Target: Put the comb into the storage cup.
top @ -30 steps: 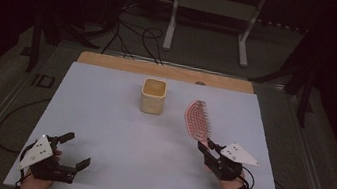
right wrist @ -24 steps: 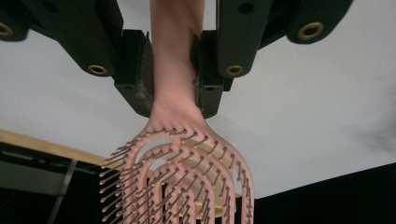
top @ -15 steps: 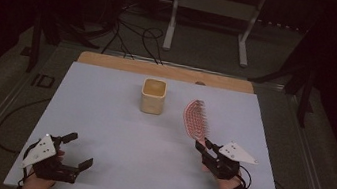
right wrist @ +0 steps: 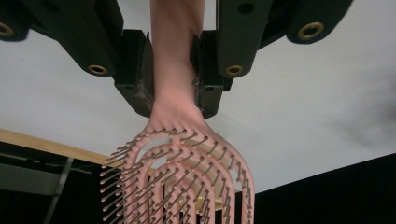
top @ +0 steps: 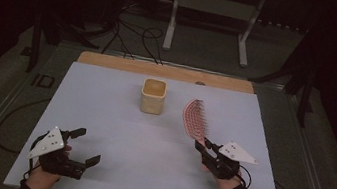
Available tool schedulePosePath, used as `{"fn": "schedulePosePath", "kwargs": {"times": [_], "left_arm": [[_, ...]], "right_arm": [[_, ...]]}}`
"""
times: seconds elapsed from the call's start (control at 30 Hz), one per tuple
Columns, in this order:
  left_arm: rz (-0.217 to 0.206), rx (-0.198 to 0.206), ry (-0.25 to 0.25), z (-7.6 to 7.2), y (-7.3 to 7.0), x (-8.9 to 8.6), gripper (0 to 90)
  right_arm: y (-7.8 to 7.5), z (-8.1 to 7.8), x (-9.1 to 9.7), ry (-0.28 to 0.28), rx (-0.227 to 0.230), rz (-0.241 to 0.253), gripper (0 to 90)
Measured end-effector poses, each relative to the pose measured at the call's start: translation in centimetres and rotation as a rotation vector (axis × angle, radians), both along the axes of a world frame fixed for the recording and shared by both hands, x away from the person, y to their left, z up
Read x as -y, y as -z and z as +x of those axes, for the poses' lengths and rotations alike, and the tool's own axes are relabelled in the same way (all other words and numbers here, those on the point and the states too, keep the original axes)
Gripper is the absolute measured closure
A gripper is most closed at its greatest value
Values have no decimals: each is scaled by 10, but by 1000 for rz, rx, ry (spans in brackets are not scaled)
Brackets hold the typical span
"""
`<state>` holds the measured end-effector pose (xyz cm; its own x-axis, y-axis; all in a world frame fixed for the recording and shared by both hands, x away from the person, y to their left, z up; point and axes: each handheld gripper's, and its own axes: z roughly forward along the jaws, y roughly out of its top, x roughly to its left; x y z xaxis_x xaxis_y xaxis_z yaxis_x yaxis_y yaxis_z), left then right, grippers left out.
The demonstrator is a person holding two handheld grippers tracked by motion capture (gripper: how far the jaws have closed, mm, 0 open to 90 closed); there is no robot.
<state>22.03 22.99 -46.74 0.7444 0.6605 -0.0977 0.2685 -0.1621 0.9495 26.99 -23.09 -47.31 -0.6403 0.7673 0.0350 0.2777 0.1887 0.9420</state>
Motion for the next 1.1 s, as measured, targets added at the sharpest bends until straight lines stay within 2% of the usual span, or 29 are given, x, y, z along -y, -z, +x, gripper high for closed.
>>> {"fn": "schedulePosePath", "kwargs": {"times": [0.17,0.37,0.43,0.47,0.5,0.57,0.6,0.63,0.67,0.77,1.1], "left_arm": [[9,-9,25,6,-7,6,1],[15,-39,47,17,-18,15,1],[9,-52,54,22,-21,18,1],[2,-73,64,26,-25,21,1],[2,-73,64,26,-25,21,1],[13,-78,67,29,-29,26,1],[35,-70,65,32,-33,30,1],[35,-70,65,32,-33,30,1],[53,-73,69,34,-36,35,1],[61,-72,72,36,-40,39,1],[76,-117,69,51,-49,62,1]], "right_arm": [[0,0,0,0,2,1,704],[-1,0,0,-2,6,5,704],[-1,0,1,-4,0,9,704],[-1,1,1,2,3,9,704],[-1,1,1,2,3,9,704],[-1,1,1,4,3,8,704],[-1,1,2,0,-1,10,704],[-1,1,2,0,-1,10,704],[-1,1,2,1,3,8,704],[-1,1,1,0,4,10,704],[-1,1,1,0,0,13,704]]}}
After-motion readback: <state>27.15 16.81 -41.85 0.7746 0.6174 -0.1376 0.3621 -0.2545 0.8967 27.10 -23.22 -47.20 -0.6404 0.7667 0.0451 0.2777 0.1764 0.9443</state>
